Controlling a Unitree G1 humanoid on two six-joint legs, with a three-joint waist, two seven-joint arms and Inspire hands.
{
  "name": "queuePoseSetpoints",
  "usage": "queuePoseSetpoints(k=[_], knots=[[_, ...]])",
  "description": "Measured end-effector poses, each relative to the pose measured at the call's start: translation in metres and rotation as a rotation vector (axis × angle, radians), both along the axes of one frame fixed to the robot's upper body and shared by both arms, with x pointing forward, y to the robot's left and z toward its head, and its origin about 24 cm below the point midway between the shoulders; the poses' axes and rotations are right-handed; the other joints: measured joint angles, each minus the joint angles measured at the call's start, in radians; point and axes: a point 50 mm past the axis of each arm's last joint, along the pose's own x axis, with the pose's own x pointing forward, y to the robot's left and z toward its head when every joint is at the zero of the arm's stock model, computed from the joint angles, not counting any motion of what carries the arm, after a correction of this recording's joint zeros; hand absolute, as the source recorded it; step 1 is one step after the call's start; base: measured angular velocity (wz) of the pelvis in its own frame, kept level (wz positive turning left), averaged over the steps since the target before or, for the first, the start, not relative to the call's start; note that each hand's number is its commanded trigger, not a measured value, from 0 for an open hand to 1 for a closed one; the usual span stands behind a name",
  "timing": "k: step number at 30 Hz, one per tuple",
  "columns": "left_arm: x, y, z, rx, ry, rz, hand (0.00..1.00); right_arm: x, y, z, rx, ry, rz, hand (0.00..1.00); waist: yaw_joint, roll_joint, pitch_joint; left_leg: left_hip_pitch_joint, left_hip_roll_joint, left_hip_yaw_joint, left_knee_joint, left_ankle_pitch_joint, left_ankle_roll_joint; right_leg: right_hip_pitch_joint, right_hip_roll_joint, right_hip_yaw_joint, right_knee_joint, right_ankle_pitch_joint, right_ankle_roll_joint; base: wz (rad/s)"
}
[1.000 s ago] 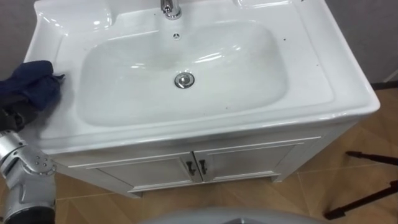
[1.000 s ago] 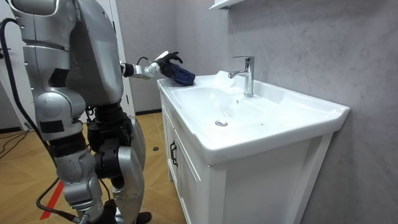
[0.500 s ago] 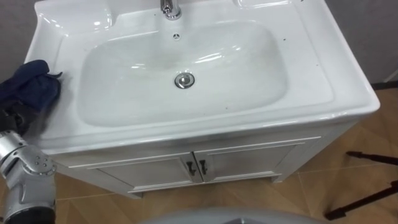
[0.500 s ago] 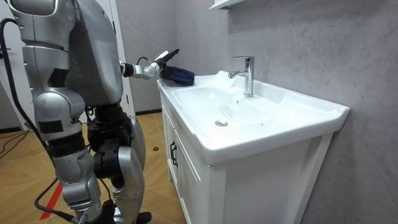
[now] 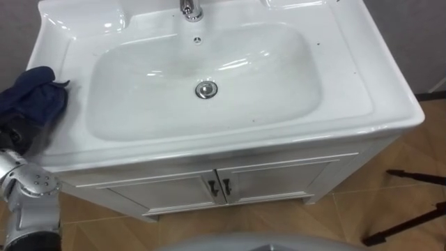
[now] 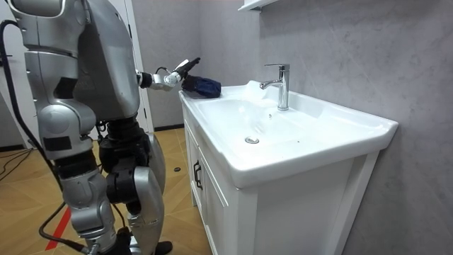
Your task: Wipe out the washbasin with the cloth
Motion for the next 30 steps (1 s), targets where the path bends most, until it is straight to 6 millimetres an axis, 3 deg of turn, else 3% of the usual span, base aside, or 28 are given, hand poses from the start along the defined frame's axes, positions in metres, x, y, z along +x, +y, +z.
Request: queuePoseSetpoints(k=[13,19,30], knots=[[-0.001,0.005,-0.009,-0.524,-0.374,0.14,0.0,0.01,0.008,-0.002,0.0,-0.044,0.004,0.0,0.031,0.006,0.0,0.002,0.0,0.002,0.0,0.0,0.0,-0.002,-0.001,0.001,-0.001,-0.001,0.001,-0.01],[0.001,0.004,-0.008,-0.628,-0.449,0.142,0.0,0.011,0.01,-0.002,0.004,-0.079,-0.023,0.0,0.03,0.005,-0.0032,0.004,0.0,0.001,-0.001,0.0,0.0,0.0,-0.001,0.001,0.007,-0.001,0.002,0.0],[0.002,0.006,-0.01,-0.755,-0.497,0.075,0.0,0.008,0.01,-0.002,0.015,-0.092,-0.078,0.0,0.03,0.006,-0.0002,0.008,0.0,0.001,0.002,0.0,0.0,-0.001,-0.002,0.002,0.013,-0.003,0.004,0.0]])
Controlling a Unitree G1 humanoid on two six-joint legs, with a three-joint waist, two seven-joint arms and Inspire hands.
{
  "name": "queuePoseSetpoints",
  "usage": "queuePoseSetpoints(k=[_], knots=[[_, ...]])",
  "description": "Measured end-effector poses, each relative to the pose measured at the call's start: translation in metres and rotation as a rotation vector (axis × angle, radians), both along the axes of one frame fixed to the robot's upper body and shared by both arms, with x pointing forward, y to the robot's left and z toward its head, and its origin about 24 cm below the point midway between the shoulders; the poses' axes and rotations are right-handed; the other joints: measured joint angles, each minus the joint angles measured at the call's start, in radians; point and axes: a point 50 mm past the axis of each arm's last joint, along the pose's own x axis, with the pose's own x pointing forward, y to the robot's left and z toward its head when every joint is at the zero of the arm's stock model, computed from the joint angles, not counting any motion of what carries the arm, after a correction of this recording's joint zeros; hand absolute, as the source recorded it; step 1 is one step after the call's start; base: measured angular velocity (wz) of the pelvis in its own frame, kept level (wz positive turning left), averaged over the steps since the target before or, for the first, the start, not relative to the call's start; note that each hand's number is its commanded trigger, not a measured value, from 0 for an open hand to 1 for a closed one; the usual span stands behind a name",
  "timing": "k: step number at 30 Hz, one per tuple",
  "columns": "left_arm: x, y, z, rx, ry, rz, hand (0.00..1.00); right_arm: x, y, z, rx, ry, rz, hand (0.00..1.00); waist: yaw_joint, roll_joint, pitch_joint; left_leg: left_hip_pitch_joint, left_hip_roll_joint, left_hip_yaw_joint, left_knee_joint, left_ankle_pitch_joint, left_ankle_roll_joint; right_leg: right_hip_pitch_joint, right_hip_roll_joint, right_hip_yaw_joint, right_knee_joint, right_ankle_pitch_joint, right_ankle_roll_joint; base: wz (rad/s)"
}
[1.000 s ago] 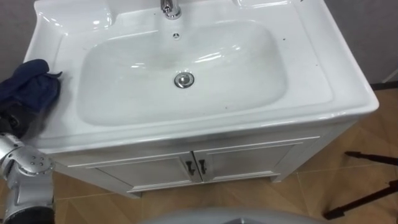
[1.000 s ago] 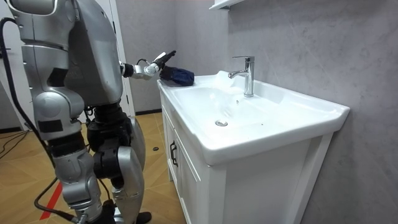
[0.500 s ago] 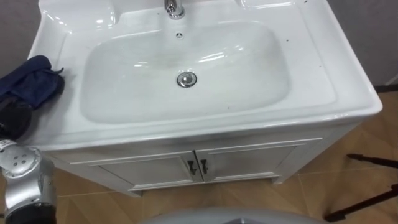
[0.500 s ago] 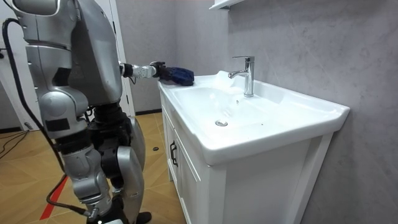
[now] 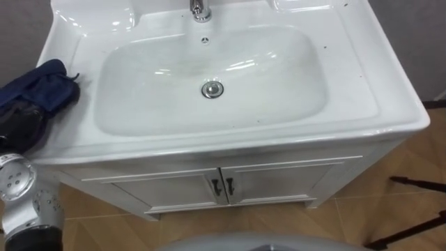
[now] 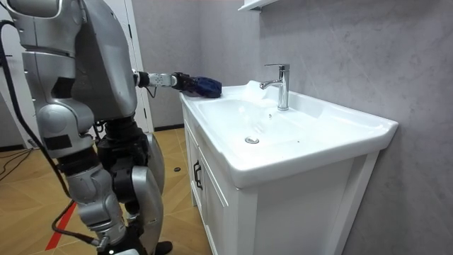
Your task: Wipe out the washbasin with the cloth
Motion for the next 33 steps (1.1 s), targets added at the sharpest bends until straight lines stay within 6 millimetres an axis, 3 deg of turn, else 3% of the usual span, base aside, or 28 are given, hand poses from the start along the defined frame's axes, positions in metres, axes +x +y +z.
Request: queuePoseSetpoints(k=[12,20,22,28,33], knots=[[0.006,-0.003,0.003,0.079,0.029,-0.136,0.0,0.004,0.0,0.0,0.026,-0.017,-0.004,0.0,-0.007,-0.003,0.0023,-0.016,-0.001,-0.003,0.013,0.0,0.0,0.0,-0.002,-0.006,0.0,0.0,0.0,0.01],[0.025,-0.018,0.027,0.341,0.107,-0.332,0.0,0.019,-0.003,0.001,0.015,-0.062,0.024,0.0,-0.038,0.018,0.0108,-0.041,-0.002,-0.001,0.025,0.0,0.0,-0.016,-0.001,-0.008,0.0,0.001,0.001,0.03],[0.031,-0.024,0.043,0.408,0.064,-0.358,0.0,0.02,-0.004,0.002,0.014,-0.068,0.027,0.0,-0.052,0.018,0.0111,-0.04,-0.001,0.0,0.024,0.0,0.0,-0.019,-0.001,-0.008,0.0,0.001,0.0,0.0],[0.04,-0.032,0.071,0.49,-0.037,-0.377,0.0,0.019,-0.006,0.002,0.009,-0.073,0.024,0.0,-0.065,0.025,0.0125,-0.039,-0.001,0.005,0.019,0.0,0.0,-0.021,-0.001,-0.005,-0.001,0.001,0.0,-0.04],[0.048,-0.033,0.079,0.506,-0.071,-0.353,0.0,0.017,-0.005,0.002,0.01,-0.057,0.018,0.0,-0.061,0.021,0.0133,-0.037,-0.001,0.009,0.016,0.0,0.0,-0.023,-0.001,0.0,-0.001,0.001,-0.001,-0.04]])
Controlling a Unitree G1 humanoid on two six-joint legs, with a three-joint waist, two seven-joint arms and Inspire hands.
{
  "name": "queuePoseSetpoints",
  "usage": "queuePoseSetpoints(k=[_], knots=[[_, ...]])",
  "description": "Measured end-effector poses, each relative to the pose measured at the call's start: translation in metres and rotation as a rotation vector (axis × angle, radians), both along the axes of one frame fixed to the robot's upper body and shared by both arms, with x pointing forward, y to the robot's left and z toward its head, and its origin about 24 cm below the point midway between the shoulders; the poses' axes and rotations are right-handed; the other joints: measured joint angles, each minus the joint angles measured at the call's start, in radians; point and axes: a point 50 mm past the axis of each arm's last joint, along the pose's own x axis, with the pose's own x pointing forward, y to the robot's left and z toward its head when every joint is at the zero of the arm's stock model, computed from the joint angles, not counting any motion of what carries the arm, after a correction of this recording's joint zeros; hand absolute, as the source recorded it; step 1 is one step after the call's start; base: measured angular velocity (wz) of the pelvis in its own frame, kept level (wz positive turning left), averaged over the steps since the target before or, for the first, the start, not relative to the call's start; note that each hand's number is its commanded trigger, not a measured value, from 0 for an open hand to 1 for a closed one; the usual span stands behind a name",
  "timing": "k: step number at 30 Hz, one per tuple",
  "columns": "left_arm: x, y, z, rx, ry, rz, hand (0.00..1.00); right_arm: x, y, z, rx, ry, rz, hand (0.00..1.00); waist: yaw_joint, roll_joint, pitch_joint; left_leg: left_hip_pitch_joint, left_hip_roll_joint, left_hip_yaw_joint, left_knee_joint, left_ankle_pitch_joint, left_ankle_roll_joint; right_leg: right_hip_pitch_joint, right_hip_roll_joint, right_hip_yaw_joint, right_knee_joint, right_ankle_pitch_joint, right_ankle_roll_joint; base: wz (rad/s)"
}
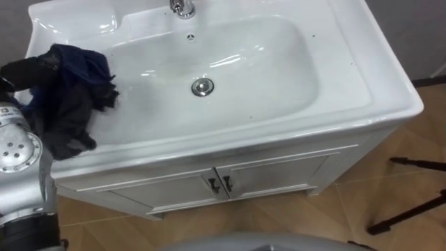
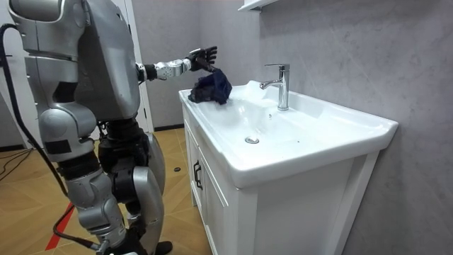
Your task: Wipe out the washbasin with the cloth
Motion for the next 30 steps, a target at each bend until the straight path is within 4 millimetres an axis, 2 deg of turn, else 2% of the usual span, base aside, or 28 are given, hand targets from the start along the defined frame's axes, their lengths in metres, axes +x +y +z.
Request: queuePoseSetpoints(k=[4,8,10,13,17,19,24,27,30], knots=[[0.003,0.002,0.007,0.028,-0.036,0.055,0.0,-0.008,0.001,-0.001,0.001,0.026,-0.003,0.0,0.024,-0.006,-0.0005,0.017,0.0,0.002,-0.015,0.0,0.0,0.004,0.0,0.004,0.001,-0.001,0.0,-0.06],[-0.007,0.015,0.014,0.052,-0.089,0.183,0.0,-0.012,0.001,-0.001,-0.002,0.034,-0.012,0.0,0.043,-0.015,-0.0071,0.02,0.0,0.002,-0.017,0.0,0.0,0.001,0.001,0.018,0.002,-0.001,0.0,-0.1],[-0.014,0.023,0.02,0.065,-0.134,0.275,0.0,-0.015,0.0,0.0,-0.007,0.035,-0.017,0.0,0.058,-0.024,-0.013,0.021,0.0,0.001,-0.018,0.0,0.0,0.002,0.001,0.019,0.001,-0.001,0.0,-0.04],[-0.024,0.03,0.023,0.068,-0.177,0.377,0.0,-0.022,0.0,0.0,-0.016,0.053,-0.026,0.0,0.069,-0.03,-0.013,0.025,-0.001,-0.01,-0.021,0.0,0.0,0.009,0.001,0.013,0.0,-0.001,0.0,0.06],[-0.037,0.042,0.027,0.069,-0.22,0.493,0.0,-0.026,0.0,0.0,-0.018,0.062,-0.015,0.0,0.098,-0.027,-0.0118,0.032,-0.001,-0.009,-0.021,0.0,0.0,0.014,0.001,0.014,0.001,-0.001,0.0,0.0],[-0.047,0.049,0.032,0.077,-0.265,0.572,0.0,-0.029,0.001,0.0,-0.017,0.073,0.002,0.0,0.123,-0.023,-0.0115,0.032,-0.001,-0.009,-0.018,0.0,0.0,0.013,0.001,0.017,0.001,-0.002,0.001,-0.02],[-0.081,0.066,0.035,0.051,-0.352,0.746,0.0,-0.029,0.001,0.001,-0.026,0.057,0.001,0.0,0.154,-0.016,-0.0167,0.031,-0.003,-0.011,-0.018,0.0,0.0,0.014,0.0,0.012,0.001,-0.004,0.003,0.06],[-0.102,0.076,0.032,0.011,-0.374,0.85,0.0,-0.029,0.002,0.001,-0.037,0.059,0.0,0.0,0.182,-0.013,-0.0216,0.031,-0.003,-0.011,-0.017,0.0,0.0,0.014,-0.002,0.005,0.004,-0.004,0.003,0.01],[-0.126,0.086,0.019,-0.054,-0.354,0.939,0.0,-0.032,0.001,0.001,-0.039,0.068,0.001,0.0,0.207,-0.011,-0.0236,0.03,-0.004,-0.014,-0.017,0.0,0.0,0.014,-0.005,-0.004,0.004,-0.006,0.005,0.07]])
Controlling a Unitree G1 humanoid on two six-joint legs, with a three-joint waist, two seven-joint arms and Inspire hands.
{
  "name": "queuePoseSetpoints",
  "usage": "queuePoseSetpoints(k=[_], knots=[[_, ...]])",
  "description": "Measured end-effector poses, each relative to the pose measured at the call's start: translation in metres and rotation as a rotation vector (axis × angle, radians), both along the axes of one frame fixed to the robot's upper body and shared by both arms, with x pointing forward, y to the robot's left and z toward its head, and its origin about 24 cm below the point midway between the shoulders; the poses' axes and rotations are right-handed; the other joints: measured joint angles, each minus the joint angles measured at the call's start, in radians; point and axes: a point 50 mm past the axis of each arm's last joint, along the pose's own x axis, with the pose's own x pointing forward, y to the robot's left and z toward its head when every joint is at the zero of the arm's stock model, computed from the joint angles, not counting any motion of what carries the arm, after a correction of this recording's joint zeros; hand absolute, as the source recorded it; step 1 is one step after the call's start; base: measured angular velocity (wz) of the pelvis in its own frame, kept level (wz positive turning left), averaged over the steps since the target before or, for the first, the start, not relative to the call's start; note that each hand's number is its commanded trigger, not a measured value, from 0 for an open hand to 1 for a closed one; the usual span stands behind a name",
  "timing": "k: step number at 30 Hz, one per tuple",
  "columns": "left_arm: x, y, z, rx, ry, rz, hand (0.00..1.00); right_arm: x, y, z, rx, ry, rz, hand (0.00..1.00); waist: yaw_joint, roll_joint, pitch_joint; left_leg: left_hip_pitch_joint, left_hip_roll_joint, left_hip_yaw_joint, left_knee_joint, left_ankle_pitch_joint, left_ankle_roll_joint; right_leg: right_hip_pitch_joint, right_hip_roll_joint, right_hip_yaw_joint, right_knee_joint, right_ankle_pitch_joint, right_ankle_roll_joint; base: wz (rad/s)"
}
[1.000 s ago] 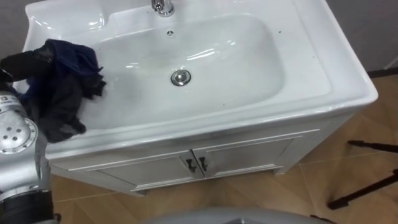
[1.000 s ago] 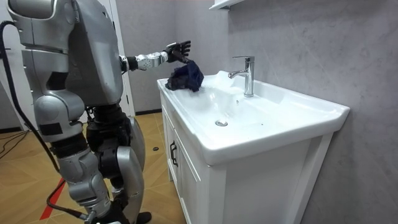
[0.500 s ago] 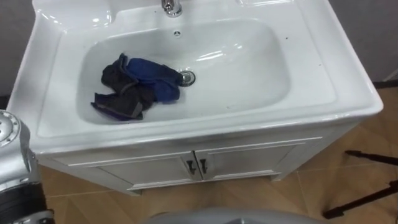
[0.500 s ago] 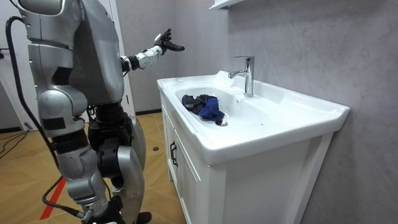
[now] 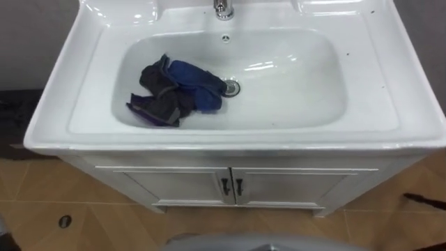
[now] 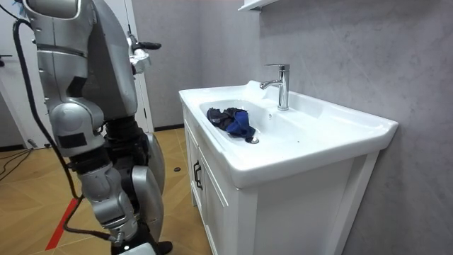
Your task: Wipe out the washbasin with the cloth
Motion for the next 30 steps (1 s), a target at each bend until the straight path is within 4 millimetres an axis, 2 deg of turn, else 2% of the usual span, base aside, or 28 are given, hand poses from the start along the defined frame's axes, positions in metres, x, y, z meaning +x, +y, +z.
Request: queuePoseSetpoints(k=[2,5,7,9,12,15,17,19,22,25,29,30], knots=[[-0.015,0.005,-0.012,-0.072,-0.007,0.051,0.0,-0.003,0.0,0.0,-0.002,0.009,-0.008,0.0,0.01,0.0,-0.0003,-0.005,-0.003,-0.007,0.002,0.0,0.0,0.0,-0.002,-0.005,0.0,-0.002,0.002,0.17],[-0.039,0.008,-0.045,-0.225,0.031,0.121,0.0,-0.008,-0.002,0.001,-0.015,0.026,-0.015,0.0,0.024,0.0,-0.0037,-0.016,-0.01,-0.008,0.003,0.004,0.006,-0.007,-0.009,-0.013,0.002,-0.005,0.007,0.14],[-0.061,0.002,-0.071,-0.334,0.073,0.184,0.0,-0.006,0.001,0.001,-0.014,0.019,-0.003,0.0,0.026,0.002,-0.0057,-0.016,-0.013,-0.008,0.003,0.004,0.007,-0.006,-0.013,-0.014,0.003,-0.008,0.011,0.0],[-0.071,-0.004,-0.093,-0.43,0.106,0.215,0.0,-0.004,0.003,0.0,-0.01,0.012,0.005,0.0,0.024,0.001,-0.005,-0.019,-0.014,-0.014,0.004,0.003,0.008,-0.006,-0.014,-0.019,0.003,-0.008,0.012,0.1],[-0.08,-0.015,-0.122,-0.541,0.208,0.213,0.0,-0.003,0.006,-0.001,-0.005,0.008,0.018,0.0,0.019,-0.015,-0.0027,-0.029,-0.016,-0.03,0.006,0.003,0.009,-0.005,-0.016,-0.04,0.002,-0.008,0.012,0.16],[-0.091,-0.037,-0.156,-0.67,0.346,0.178,0.0,-0.004,0.007,-0.001,-0.007,0.027,0.041,0.0,0.013,-0.016,-0.0026,-0.028,-0.016,-0.031,0.007,0.003,0.009,-0.004,-0.017,-0.045,0.001,-0.008,0.012,0.02],[-0.098,-0.052,-0.176,-0.751,0.443,0.145,0.0,-0.007,0.009,-0.002,-0.004,0.044,0.05,0.0,0.008,-0.02,-0.0021,-0.029,-0.016,-0.032,0.007,0.003,0.009,-0.002,-0.017,-0.049,-0.001,-0.008,0.012,0.08],[-0.112,-0.075,-0.2,-0.861,0.582,0.075,0.0,-0.01,0.01,-0.002,-0.004,0.081,0.12,0.0,-0.012,-0.028,-0.0016,-0.032,-0.018,-0.036,0.007,0.003,0.009,0.004,-0.019,-0.057,-0.003,-0.01,0.012,0.1],[-0.121,-0.098,-0.219,-0.968,0.743,-0.04,0.0,-0.015,0.016,-0.004,0.032,0.119,0.139,0.0,-0.023,-0.047,-0.0004,-0.032,-0.016,-0.022,0.011,0.003,0.009,0.006,-0.02,-0.061,-0.002,-0.012,0.011,0.0],[-0.125,-0.118,-0.233,-1.049,0.885,-0.208,0.0,-0.018,0.018,-0.005,0.062,0.162,0.184,0.0,-0.029,-0.053,0.002,-0.031,-0.016,-0.018,0.017,0.002,0.009,0.01,-0.021,-0.058,-0.002,-0.012,0.011,0.0],[-0.126,-0.134,-0.246,-1.127,1.063,-0.404,0.0,-0.019,0.023,-0.006,0.115,0.205,0.236,0.0,-0.043,-0.054,0.0023,-0.029,-0.014,-0.015,0.018,0.002,0.009,0.01,-0.021,-0.058,-0.001,-0.012,0.011,0.0],[-0.125,-0.137,-0.248,-1.141,1.103,-0.462,0.0,-0.021,0.024,-0.007,0.126,0.215,0.236,0.0,-0.042,-0.054,0.0023,-0.029,-0.012,-0.003,0.017,0.002,0.009,0.01,-0.021,-0.057,-0.001,-0.012,0.011,0.0]])
